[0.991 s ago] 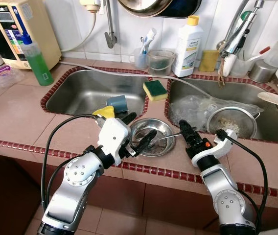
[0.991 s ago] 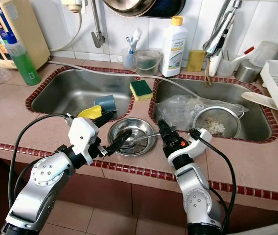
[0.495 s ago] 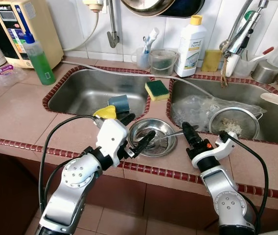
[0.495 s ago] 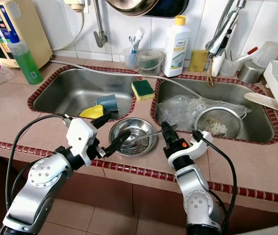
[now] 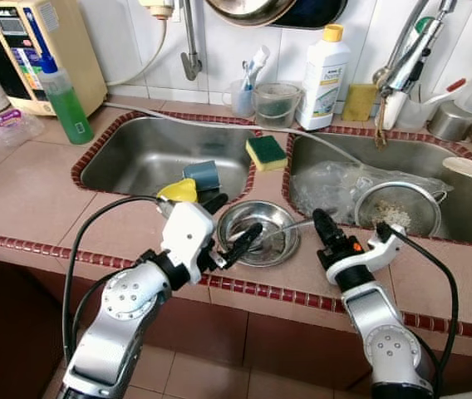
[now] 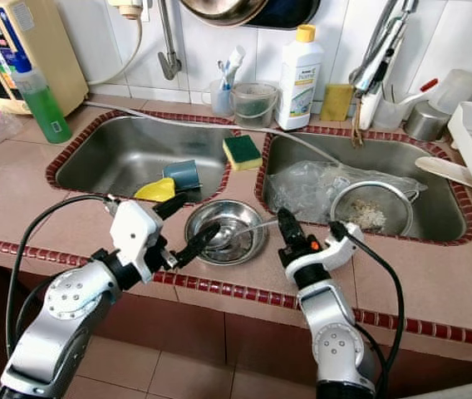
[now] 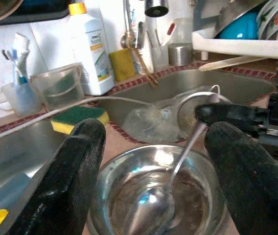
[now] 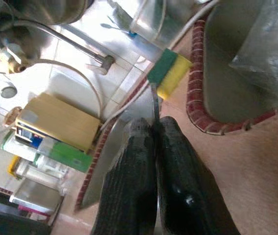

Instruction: Kitchen organization

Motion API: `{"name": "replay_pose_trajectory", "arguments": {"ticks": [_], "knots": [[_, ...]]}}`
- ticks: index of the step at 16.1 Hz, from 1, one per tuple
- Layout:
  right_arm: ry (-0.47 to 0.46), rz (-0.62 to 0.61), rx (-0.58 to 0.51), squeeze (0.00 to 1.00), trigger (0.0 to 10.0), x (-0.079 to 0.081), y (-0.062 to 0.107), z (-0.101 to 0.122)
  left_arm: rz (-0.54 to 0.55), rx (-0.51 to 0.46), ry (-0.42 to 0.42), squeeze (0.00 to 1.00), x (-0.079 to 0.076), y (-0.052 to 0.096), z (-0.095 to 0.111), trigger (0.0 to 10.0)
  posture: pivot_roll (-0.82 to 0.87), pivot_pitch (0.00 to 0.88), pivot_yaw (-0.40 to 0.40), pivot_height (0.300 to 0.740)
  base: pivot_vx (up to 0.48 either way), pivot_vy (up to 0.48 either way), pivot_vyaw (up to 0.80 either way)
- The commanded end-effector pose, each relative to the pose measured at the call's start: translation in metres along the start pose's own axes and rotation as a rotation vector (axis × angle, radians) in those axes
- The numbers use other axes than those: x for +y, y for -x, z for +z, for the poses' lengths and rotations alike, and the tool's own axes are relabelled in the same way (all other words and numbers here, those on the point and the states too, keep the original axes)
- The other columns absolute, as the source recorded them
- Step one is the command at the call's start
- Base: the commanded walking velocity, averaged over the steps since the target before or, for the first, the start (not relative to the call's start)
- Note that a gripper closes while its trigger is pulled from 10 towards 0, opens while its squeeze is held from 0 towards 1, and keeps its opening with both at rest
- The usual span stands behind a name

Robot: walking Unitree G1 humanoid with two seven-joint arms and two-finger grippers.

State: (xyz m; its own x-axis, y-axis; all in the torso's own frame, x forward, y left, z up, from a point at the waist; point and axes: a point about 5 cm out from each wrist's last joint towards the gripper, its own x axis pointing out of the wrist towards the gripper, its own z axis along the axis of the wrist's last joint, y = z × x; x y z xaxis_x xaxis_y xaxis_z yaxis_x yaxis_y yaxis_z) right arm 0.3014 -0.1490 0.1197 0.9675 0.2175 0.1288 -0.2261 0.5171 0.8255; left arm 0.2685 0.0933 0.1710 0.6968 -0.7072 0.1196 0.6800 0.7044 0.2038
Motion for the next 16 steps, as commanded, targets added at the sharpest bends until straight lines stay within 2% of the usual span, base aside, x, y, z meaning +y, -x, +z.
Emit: {"name": "replay_pose_trajectory", "arguments": {"ticks": [1, 4, 11, 12, 13, 16], "knots": [[-0.007, 0.004, -0.014, 0.00, 0.0, 0.003, -0.001, 0.003, -0.038, 0.007, 0.000, 0.00, -0.005, 0.002, 0.001, 10.0, -0.07, 0.093, 0.037, 0.740, 0.000, 0.000, 0.00], [-0.021, 0.027, -0.039, 0.00, 0.0, 0.008, -0.005, 0.008, -0.085, 0.019, 0.000, 0.00, -0.013, 0.004, -0.001, 10.0, -0.07, 0.091, 0.036, 0.740, 0.000, 0.000, 0.00], [-0.052, 0.124, -0.085, 0.00, 0.0, 0.025, -0.011, 0.020, -0.082, 0.023, 0.011, 0.00, -0.011, 0.003, -0.002, 10.0, -0.08, 0.078, 0.029, 0.740, 0.000, 0.000, 0.00], [-0.029, 0.141, -0.096, 0.00, 4.6, 0.029, -0.012, 0.025, -0.062, 0.012, 0.028, 0.00, -0.008, 0.002, -0.001, 10.0, -0.08, 0.079, 0.028, 0.740, 0.000, 0.000, 0.00], [-0.007, 0.155, -0.113, 0.00, 10.0, 0.033, -0.013, 0.030, -0.038, 0.004, 0.050, 0.00, -0.003, 0.002, 0.000, 10.0, -0.08, 0.079, 0.027, 0.740, 0.000, 0.000, 0.00], [0.031, 0.224, -0.163, 0.00, 10.0, 0.047, -0.017, 0.051, 0.033, -0.016, 0.061, 0.00, 0.014, 0.003, 0.004, 10.0, -0.08, 0.072, 0.024, 0.740, 0.000, 0.000, 0.00]]}}
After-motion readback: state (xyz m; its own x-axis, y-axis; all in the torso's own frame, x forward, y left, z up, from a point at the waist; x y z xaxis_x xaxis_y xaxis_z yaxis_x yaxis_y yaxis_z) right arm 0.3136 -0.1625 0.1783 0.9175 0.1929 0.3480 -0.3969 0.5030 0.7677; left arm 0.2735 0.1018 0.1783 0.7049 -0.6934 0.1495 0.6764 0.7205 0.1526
